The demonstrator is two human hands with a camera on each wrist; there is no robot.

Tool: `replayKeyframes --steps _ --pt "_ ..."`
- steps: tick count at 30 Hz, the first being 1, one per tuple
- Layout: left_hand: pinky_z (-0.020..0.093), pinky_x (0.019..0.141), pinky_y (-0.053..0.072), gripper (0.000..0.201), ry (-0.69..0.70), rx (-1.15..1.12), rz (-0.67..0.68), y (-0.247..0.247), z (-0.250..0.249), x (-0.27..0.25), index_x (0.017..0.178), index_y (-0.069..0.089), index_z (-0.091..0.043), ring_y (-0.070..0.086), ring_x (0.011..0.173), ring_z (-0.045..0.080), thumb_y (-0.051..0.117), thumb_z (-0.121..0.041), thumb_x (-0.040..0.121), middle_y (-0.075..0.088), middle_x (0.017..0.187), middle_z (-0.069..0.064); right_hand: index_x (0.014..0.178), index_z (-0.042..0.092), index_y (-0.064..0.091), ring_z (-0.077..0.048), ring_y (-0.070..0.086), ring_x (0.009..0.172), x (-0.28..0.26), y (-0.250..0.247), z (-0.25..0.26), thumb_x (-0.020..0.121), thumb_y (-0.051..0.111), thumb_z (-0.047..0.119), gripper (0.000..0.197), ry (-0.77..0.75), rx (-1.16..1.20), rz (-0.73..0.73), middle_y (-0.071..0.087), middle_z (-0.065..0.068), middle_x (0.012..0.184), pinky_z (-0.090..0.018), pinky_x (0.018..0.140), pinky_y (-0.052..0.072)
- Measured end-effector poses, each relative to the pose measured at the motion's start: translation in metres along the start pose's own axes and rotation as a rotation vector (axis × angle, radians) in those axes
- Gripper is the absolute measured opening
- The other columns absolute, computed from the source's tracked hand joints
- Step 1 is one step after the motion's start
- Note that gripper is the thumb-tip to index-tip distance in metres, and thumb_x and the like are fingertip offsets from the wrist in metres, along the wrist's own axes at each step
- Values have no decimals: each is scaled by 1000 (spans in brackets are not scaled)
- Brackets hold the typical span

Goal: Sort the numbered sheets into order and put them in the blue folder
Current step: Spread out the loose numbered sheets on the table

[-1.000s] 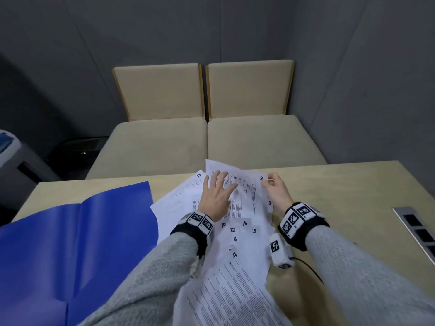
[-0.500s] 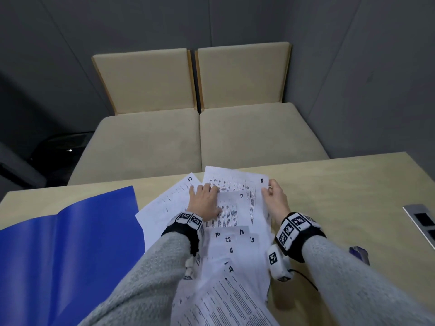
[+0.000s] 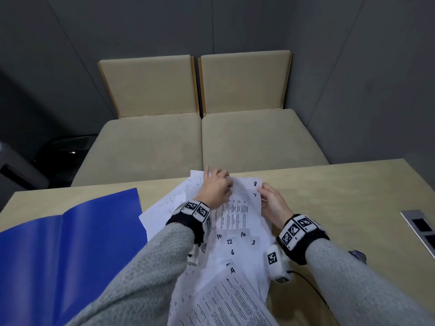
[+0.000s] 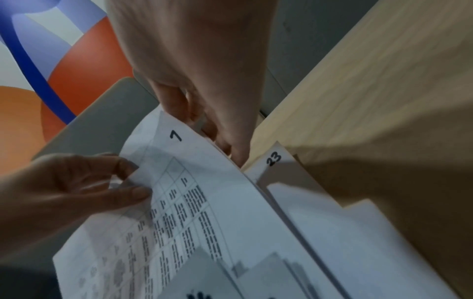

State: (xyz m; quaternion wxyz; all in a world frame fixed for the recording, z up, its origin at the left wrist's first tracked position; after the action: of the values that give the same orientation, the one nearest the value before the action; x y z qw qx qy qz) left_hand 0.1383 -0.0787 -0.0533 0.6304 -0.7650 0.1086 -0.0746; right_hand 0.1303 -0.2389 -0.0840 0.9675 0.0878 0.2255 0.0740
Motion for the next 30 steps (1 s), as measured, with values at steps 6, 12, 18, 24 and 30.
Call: replayKeyframes --steps 6,12,18,24,30 --pt "46 114 14 19 -6 -8 -95 -19 -4 -5 98 65 -9 48 107 29 51 -20 91 55 107 7 118 19 48 -13 64 101 -23 -1 -14 83 70 37 45 -22 -285 72 64 3 115 -27 81 53" --pt "64 112 5 37 5 1 -399 -58 -10 -46 119 56 -16 38 130 30 61 -22 84 45 134 13 98 18 60 -19 67 85 -36 3 15 94 51 10 13 -187 -269 -211 69 -7 99 -27 68 57" --pt "41 82 49 28 -113 -251 -375 -45 -19 -142 121 49 -19 53 95 18 51 -25 94 56 107 1 113 7 61 -17 60 90 -63 -10 76 94 51 10 22 -482 -207 -471 64 -3 98 -28 79 47" --pt "37 82 50 56 -376 -172 372 58 -27 -220 113 44 -17 60 89 20 45 -66 86 60 108 1 115 2 58 11 56 62 -93 -38 123 95 49 9 23 -637 12 -529 60 0 90 -3 58 43" --pt "37 88 41 27 -348 -259 395 80 -39 -234 106 51 -18 60 95 21 54 -38 89 65 101 0 94 13 58 2 63 73 -107 -77 96 90 50 2 14 -522 163 -593 63 5 87 -17 70 52"
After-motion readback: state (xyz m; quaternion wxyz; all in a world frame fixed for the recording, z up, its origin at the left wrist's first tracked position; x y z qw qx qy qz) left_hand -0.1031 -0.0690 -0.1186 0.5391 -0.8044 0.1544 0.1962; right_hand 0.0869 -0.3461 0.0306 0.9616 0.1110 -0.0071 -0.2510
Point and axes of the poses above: each hand's wrist, its own x-axis towards the middle knuckle, its own y-axis out of the palm, z = x × y, the point moved 5 cm from there along x, towards the middle knuckle
